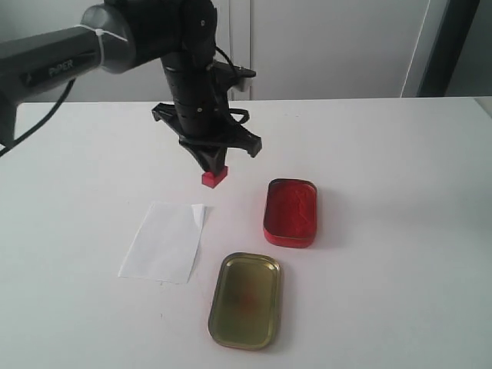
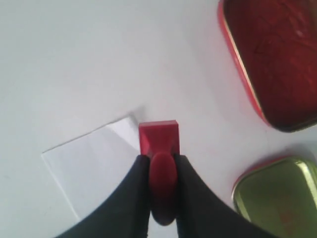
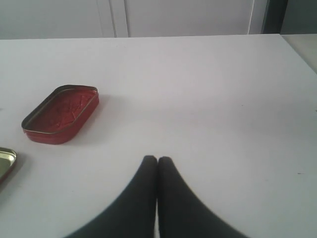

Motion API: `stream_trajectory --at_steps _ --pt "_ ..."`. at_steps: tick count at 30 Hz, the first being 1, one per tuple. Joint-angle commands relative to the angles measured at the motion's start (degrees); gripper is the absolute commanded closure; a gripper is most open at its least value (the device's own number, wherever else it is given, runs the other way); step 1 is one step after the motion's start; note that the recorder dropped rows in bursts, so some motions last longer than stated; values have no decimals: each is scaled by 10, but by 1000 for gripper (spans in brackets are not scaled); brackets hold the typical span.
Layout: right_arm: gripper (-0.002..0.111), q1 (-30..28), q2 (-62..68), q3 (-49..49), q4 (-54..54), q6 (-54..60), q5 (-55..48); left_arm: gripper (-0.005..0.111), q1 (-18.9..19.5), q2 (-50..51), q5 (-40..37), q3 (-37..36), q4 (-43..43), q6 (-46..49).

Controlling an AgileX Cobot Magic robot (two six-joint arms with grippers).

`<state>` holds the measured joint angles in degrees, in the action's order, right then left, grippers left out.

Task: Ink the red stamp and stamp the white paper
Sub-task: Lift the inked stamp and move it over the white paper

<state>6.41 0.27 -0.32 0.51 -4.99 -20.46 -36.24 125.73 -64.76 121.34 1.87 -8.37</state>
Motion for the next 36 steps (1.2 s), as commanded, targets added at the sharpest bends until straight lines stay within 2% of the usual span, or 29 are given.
stream_trajectory --at_steps 1,6,11,20,23,27,31,36 --pt "108 -2 -3 3 -1 -2 8 107 9 -46 -52 -54 19 3" --pt "108 -2 -3 3 -1 -2 8 107 20 -87 -52 -122 21 3" --pt "108 -2 -3 3 -1 -2 8 107 34 -119 -19 -197 19 9" --pt "108 -2 -3 3 -1 -2 8 107 45 -178 66 -316 4 22" --pt "108 -2 -3 3 -1 -2 8 107 62 -197 108 -356 -45 55" --pt "108 -2 -3 3 -1 -2 8 107 83 -205 139 -387 -109 104" --pt "108 -2 -3 3 -1 -2 8 107 82 -204 170 -414 -97 118" --pt "108 -2 -3 3 -1 -2 8 107 82 -204 247 -451 -86 100"
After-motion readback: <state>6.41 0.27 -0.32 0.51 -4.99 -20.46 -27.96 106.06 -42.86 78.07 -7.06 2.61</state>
